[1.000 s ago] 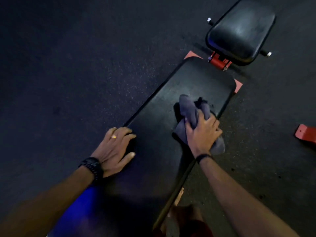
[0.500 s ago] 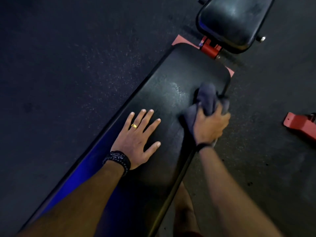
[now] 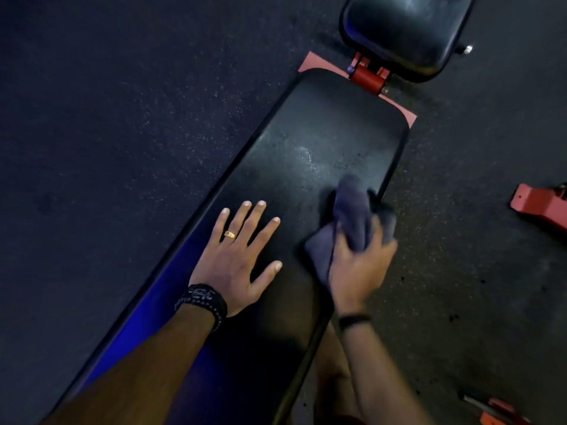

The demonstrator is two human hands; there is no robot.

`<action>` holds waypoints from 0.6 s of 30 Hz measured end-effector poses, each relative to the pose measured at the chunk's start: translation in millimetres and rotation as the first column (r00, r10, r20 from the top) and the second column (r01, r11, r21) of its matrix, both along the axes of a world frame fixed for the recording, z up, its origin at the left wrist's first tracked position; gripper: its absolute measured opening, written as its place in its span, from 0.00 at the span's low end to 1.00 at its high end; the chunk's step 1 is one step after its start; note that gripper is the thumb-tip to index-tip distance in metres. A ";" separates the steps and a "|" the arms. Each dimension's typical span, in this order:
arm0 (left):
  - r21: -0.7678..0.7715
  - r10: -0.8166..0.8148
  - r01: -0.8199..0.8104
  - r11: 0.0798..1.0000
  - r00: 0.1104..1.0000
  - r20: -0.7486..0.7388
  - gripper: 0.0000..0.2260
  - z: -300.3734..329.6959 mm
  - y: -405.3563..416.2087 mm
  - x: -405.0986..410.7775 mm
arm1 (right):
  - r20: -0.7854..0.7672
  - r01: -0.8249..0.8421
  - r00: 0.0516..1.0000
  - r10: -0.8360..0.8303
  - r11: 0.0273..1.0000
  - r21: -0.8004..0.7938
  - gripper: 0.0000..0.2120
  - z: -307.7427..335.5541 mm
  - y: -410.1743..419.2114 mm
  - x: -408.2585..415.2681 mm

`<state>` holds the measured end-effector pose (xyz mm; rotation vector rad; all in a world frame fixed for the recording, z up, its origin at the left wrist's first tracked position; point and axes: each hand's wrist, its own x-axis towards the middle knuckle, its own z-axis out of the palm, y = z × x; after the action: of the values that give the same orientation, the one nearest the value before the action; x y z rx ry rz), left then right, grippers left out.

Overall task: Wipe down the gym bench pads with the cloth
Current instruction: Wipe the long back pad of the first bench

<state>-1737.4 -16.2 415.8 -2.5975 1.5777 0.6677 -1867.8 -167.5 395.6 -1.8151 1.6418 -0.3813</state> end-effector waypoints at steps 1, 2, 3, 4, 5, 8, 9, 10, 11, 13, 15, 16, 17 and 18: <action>-0.007 0.005 -0.005 1.000 1.000 0.009 0.31 -0.9 0.8 0.2 | -0.048 -0.025 0.999 0.023 0.999 -0.037 0.27 -10.5 -34.5 17.3; -0.010 0.002 -0.002 1.000 1.000 0.013 0.31 -1.0 1.2 -0.7 | -0.102 -0.033 0.994 0.026 0.997 -0.065 0.26 -20.5 -69.6 34.9; -0.012 0.000 0.000 1.000 1.000 0.009 0.31 -0.6 1.2 -1.1 | -0.138 -0.001 0.990 -0.008 0.998 -0.070 0.27 -26.8 -101.6 52.2; -0.010 0.004 -0.004 1.000 1.000 0.006 0.31 -0.5 0.6 -0.4 | -0.144 0.044 0.988 -0.051 0.998 -0.055 0.27 -33.1 -128.1 67.3; -0.005 0.007 -0.007 1.000 1.000 0.010 0.31 -0.2 0.0 0.6 | -0.147 0.071 0.986 -0.076 0.997 -0.037 0.27 -38.4 -145.5 77.3; 0.009 0.006 -0.006 1.000 1.000 0.022 0.31 0.3 0.4 0.3 | -0.136 -0.015 0.991 0.007 0.998 -0.060 0.27 -35.9 -137.4 68.2; 0.011 0.006 -0.006 1.000 1.000 0.022 0.31 0.3 0.3 0.1 | -0.118 -0.085 0.990 0.074 0.992 -0.091 0.27 -29.7 -118.2 54.6; 0.013 0.002 -0.002 1.000 1.000 0.021 0.31 0.4 -0.1 -0.1 | -0.100 -0.145 0.986 0.135 0.984 -0.105 0.26 -22.7 -91.3 37.5; 0.014 -0.003 0.003 1.000 1.000 0.019 0.31 0.2 -0.4 0.1 | -0.091 -0.192 0.979 0.183 0.976 -0.100 0.26 -16.0 -58.3 17.3; 0.009 -0.002 0.001 1.000 1.000 0.018 0.31 -0.2 -0.5 0.5 | -0.104 -0.260 0.962 0.252 0.963 -0.075 0.27 2.6 8.3 -16.9; 0.019 -0.006 0.005 1.000 1.000 0.016 0.31 -0.3 -0.1 -0.3 | -0.130 -0.299 0.949 0.288 0.951 -0.074 0.27 13.4 41.1 -29.0; 0.025 -0.008 0.008 1.000 1.000 0.018 0.31 -0.2 -0.2 -0.3 | -0.160 -0.330 0.936 0.312 0.939 -0.097 0.26 11.1 35.6 -22.7; 0.029 -0.010 0.009 1.000 1.000 0.019 0.31 -0.1 -0.6 -0.3 | -0.217 -0.366 0.917 0.335 0.923 -0.120 0.25 5.9 18.5 -10.1; 0.030 -0.010 0.010 0.999 1.000 0.020 0.31 -0.2 -0.8 -0.4 | -0.285 -0.400 0.892 0.352 0.907 -0.130 0.24 0.5 -4.6 8.0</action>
<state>-1737.7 -16.9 415.5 -2.5649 1.5613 0.6571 -1859.8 -172.0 396.0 -2.3529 1.3991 -0.1313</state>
